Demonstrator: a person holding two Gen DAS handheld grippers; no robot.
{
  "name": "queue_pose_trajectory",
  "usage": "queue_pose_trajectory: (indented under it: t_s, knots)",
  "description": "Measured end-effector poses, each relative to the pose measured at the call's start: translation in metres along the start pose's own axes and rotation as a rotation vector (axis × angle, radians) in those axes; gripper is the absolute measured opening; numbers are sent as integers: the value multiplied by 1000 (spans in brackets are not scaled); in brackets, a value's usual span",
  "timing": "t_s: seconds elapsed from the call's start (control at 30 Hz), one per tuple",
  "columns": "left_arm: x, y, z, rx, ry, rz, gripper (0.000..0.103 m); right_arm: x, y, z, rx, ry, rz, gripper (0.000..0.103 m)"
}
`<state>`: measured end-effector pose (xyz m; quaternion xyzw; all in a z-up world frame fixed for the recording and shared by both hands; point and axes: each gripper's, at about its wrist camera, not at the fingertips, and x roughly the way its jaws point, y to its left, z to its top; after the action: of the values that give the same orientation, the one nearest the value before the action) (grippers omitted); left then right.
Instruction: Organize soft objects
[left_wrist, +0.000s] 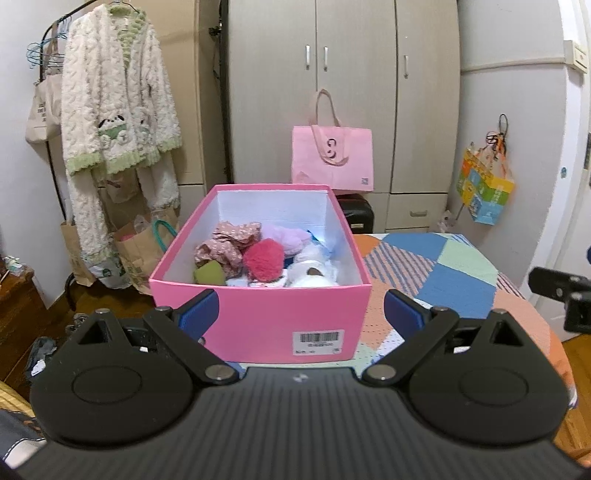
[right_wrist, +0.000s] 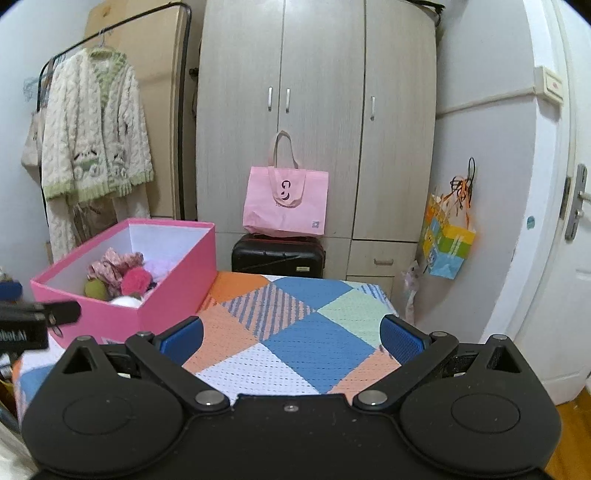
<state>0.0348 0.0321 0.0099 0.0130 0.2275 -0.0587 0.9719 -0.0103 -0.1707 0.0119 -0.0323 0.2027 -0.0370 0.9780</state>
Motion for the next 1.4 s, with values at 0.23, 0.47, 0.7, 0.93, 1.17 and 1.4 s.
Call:
queue_pose_trajectory:
  t_s: [0.23, 0.47, 0.7, 0.93, 1.17, 1.4]
  knots:
    - [2, 0, -1, 16, -13, 24, 97, 2, 1, -3, 1, 4, 0, 103]
    - [3, -9, -6, 52, -50, 76, 97, 1, -1, -4, 7, -17, -14, 103]
    - [1, -11, -11, 42, -63, 43, 97, 0, -3, -5, 23, -25, -27, 103]
    - [2, -13, -14, 58, -63, 46, 97, 1, -1, -5, 24, -30, -26, 103]
    - [-3, -15, -14, 60, -75, 38, 97, -5, -2, -7, 44, -60, -16, 103]
    - [-7, -14, -14, 60, -91, 27, 103, -4, -5, -9, 62, -55, -22, 103]
